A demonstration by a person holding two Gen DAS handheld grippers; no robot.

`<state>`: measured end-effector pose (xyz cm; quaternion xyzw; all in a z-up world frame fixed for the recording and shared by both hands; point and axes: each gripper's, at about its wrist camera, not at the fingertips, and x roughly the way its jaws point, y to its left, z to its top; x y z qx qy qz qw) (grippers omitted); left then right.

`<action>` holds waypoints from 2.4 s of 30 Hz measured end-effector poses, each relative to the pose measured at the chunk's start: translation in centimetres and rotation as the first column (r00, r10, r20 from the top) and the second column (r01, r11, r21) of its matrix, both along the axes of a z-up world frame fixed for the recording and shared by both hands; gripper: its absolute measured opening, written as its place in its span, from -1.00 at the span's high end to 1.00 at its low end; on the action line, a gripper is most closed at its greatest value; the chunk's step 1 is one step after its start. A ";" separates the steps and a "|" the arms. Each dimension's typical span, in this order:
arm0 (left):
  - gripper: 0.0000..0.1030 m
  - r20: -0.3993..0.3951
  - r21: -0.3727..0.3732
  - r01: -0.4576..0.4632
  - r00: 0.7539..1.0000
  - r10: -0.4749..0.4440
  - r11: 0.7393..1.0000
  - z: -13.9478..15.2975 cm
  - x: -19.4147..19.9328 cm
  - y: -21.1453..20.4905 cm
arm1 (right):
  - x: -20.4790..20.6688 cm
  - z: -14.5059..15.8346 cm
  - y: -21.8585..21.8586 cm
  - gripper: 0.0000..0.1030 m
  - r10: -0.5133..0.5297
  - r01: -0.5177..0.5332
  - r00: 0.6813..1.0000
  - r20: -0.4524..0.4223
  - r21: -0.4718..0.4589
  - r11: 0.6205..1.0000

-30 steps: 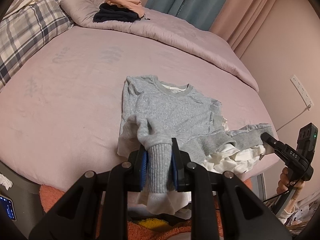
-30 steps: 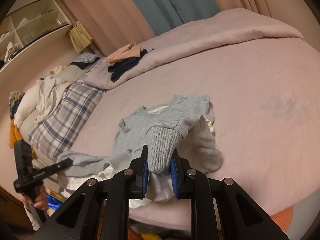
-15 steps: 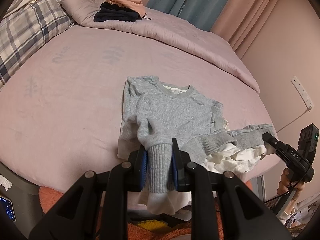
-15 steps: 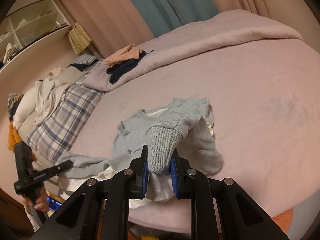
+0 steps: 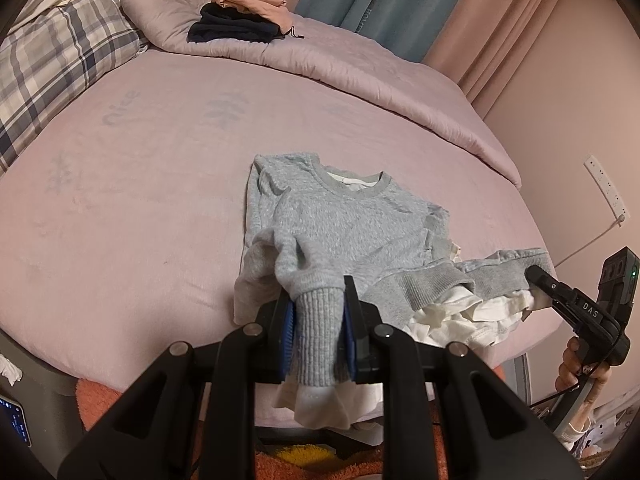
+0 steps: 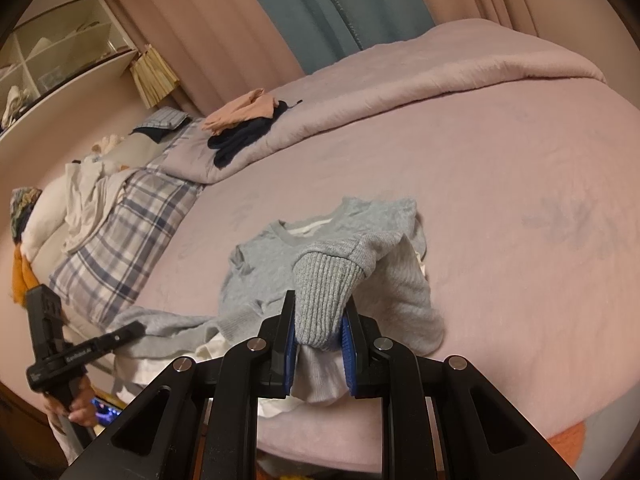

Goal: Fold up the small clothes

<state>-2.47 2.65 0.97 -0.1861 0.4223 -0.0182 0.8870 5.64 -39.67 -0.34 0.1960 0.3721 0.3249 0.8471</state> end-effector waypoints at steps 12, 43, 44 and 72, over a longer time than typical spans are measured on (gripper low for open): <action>0.59 -0.008 0.007 -0.005 1.000 0.005 1.000 -0.4 0.9 0.2 | 0.3 -0.3 0.7 0.61 -0.011 0.011 1.000 -0.003 -0.017 1.000; 0.59 -0.041 0.042 -0.073 0.996 0.075 0.996 -2.0 3.1 1.0 | 1.8 -0.8 2.2 0.61 -0.048 0.047 0.999 -0.008 -0.067 0.997; 0.59 -0.047 0.043 -0.076 0.996 0.078 0.996 -2.2 3.3 1.0 | 1.9 -0.9 2.3 0.61 -0.052 0.051 0.999 -0.007 -0.076 0.996; 0.58 -0.172 0.080 -0.125 0.976 0.137 0.989 -7.4 8.8 2.6 | 7.0 -4.0 5.6 0.61 -0.088 0.061 0.989 -0.116 -0.214 0.975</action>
